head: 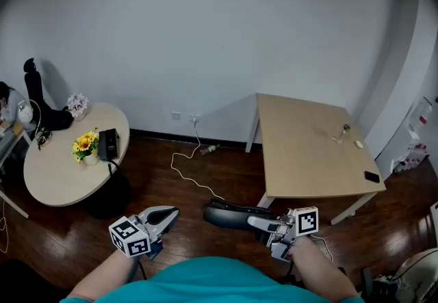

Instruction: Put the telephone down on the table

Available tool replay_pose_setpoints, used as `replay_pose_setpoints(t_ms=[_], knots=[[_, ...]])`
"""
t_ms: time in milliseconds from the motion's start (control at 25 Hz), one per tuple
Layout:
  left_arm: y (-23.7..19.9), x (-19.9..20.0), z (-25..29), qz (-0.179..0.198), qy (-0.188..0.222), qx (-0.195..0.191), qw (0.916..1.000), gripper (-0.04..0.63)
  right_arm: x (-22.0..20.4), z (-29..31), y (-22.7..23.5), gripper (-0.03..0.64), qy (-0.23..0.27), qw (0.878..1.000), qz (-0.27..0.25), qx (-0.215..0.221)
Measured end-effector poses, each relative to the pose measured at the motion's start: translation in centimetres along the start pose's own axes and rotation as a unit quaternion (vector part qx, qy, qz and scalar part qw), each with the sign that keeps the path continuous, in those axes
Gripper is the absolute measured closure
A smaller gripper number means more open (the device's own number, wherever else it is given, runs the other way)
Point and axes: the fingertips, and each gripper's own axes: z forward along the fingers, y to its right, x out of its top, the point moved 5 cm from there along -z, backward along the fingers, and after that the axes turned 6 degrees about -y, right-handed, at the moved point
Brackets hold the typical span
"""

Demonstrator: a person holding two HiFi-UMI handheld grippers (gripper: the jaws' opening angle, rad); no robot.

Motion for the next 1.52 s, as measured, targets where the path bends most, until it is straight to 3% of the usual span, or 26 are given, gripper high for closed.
replay_pose_setpoints(t_ms=[360, 760, 1000, 1200, 1520], knots=[[0.8, 0.0, 2.3, 0.000, -0.008, -0.007, 0.9999, 0.591, 0.4, -2.5, 0.1, 0.331, 0.010, 1.000, 0.000, -0.004], [7.9, 0.0, 12.1, 0.012, -0.009, -0.036, 0.9992, 0.591, 2.0, -12.5, -0.4, 0.331, 0.003, 1.000, -0.008, -0.019], [9.8, 0.2, 16.9, 0.009, -0.019, -0.056, 0.9982, 0.591, 3.9, -17.1, 0.6, 0.331, 0.020, 1.000, -0.007, -0.021], [8.3, 1.4, 21.0, 0.010, -0.020, -0.082, 0.9964, 0.591, 6.5, -18.7, 2.3, 0.331, 0.043, 0.998, -0.007, -0.036], [1.6, 4.1, 29.1, 0.037, -0.027, -0.138, 0.9894, 0.591, 13.3, -20.0, 6.4, 0.331, 0.088, 0.994, -0.020, -0.064]])
